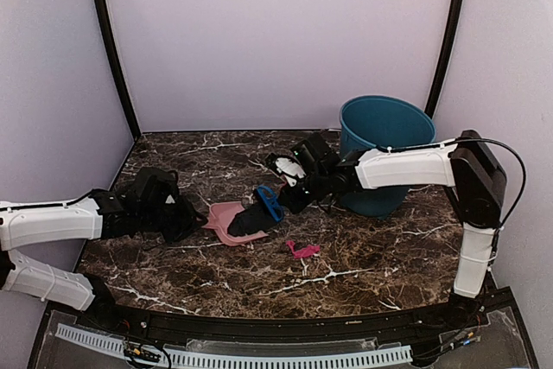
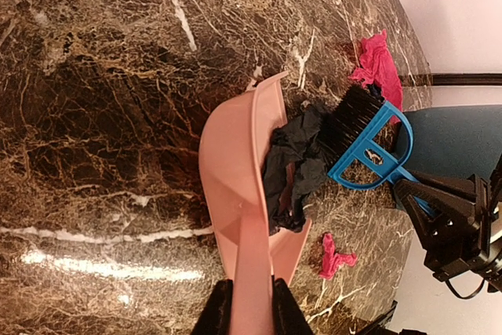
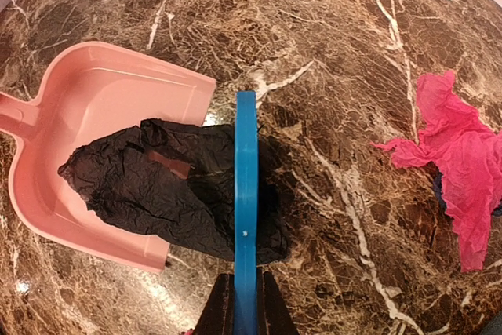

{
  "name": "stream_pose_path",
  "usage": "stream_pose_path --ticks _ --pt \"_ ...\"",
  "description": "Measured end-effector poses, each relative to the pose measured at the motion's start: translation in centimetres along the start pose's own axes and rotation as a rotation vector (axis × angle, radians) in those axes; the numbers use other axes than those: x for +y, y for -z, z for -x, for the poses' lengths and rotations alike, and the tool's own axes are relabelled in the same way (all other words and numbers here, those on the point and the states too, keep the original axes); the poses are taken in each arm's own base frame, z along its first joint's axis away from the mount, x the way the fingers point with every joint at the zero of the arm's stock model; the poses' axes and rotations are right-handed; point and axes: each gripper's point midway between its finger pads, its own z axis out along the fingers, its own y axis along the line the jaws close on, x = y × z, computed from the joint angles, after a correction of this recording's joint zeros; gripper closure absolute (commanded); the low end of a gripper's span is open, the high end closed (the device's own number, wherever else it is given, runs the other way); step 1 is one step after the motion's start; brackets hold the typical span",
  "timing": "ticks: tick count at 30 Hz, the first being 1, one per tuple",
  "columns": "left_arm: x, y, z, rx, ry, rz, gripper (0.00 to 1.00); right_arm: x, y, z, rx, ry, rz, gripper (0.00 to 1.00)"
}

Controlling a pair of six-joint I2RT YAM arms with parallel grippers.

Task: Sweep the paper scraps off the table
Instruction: Sweep the paper scraps into the dustpan.

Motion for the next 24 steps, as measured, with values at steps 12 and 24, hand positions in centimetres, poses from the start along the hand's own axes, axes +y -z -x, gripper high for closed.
stream_pose_path --ticks 12,24 --pt "0.3 -0.7 -1.6 0.070 -0.075 -0.059 1.00 2.9 0.9 -1.6 -0.002 -0.021 0.088 1.00" --pt "0.0 -1.0 -3.9 0.180 -0.158 -0.130 1.00 5.2 3.5 -3.6 0.011 -0.096 0.116 1.00"
